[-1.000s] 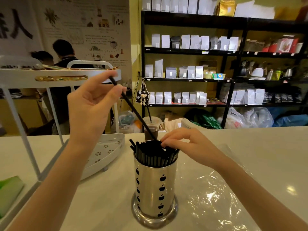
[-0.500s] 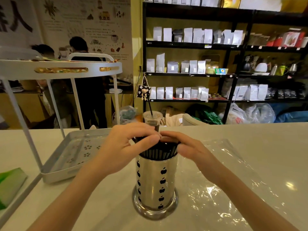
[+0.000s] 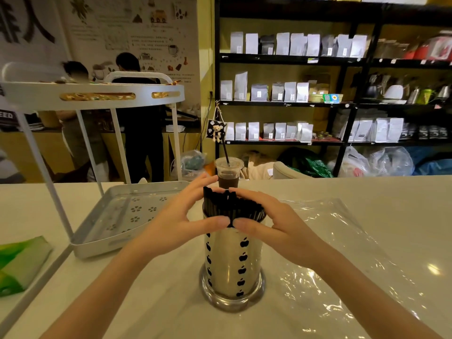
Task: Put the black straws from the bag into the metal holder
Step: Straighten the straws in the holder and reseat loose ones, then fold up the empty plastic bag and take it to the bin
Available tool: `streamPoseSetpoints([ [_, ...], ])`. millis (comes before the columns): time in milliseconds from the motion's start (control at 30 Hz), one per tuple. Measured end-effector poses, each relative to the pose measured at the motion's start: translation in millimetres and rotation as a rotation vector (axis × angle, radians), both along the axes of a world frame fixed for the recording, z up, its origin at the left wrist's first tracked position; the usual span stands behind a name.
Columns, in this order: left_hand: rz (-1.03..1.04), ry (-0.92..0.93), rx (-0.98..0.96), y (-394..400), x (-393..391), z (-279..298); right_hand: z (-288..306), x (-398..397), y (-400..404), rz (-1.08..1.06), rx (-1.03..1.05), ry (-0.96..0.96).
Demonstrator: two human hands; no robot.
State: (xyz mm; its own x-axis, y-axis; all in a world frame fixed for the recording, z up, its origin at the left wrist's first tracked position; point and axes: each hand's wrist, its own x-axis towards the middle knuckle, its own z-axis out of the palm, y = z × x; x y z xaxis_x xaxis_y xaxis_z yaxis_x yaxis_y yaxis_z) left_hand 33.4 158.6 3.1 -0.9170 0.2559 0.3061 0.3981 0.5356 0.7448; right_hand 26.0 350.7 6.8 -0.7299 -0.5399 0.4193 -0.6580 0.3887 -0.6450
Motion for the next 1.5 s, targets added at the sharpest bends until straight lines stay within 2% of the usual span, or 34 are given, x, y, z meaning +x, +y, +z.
streamPoseSetpoints([
  [233, 0.025, 0.111, -0.050, 7, 0, -7, 1, 0, -2, -0.018, -0.001, -0.003],
  [500, 0.023, 0.149, -0.110, 11, 11, -1, -2, 0, 5, -0.017, 0.002, 0.015],
  [567, 0.107, 0.281, -0.087, 17, 19, 6, -5, -1, 14, -0.051, 0.005, 0.001],
  [633, 0.196, 0.577, -0.086, 30, 31, 13, -6, 1, 28, -0.076, 0.017, 0.008],
  [700, 0.143, 0.853, -0.072, 53, 45, 16, -6, 2, 46, -0.123, 0.011, 0.016],
  [767, -0.016, 0.919, -0.062, 83, 52, 9, -8, 1, 67, -0.205, -0.017, 0.021],
  [833, -0.130, 0.761, -0.072, 111, 50, -3, -17, -2, 90, -0.290, -0.051, 0.015],
  [900, -0.166, 0.500, -0.098, 133, 40, -18, -33, -7, 114, -0.388, -0.066, -0.013],
  [1033, -0.081, 0.179, -0.215, 161, -6, -68, -82, -21, 165, -0.669, -0.047, -0.085],
  [1133, 0.026, -0.038, -0.438, 170, -31, -93, -112, -29, 192, -0.859, 0.068, -0.145],
  [1267, 0.150, -0.159, -0.663, 178, -47, -115, -131, -41, 208, -1.073, 0.336, -0.165],
  [1367, 0.207, -0.259, -0.688, 181, -50, -126, -136, -44, 207, -1.170, 0.470, -0.205],
  [1500, 0.214, -0.189, -0.685, 183, -52, -130, -137, -48, 207, -1.179, 0.486, -0.239],
])
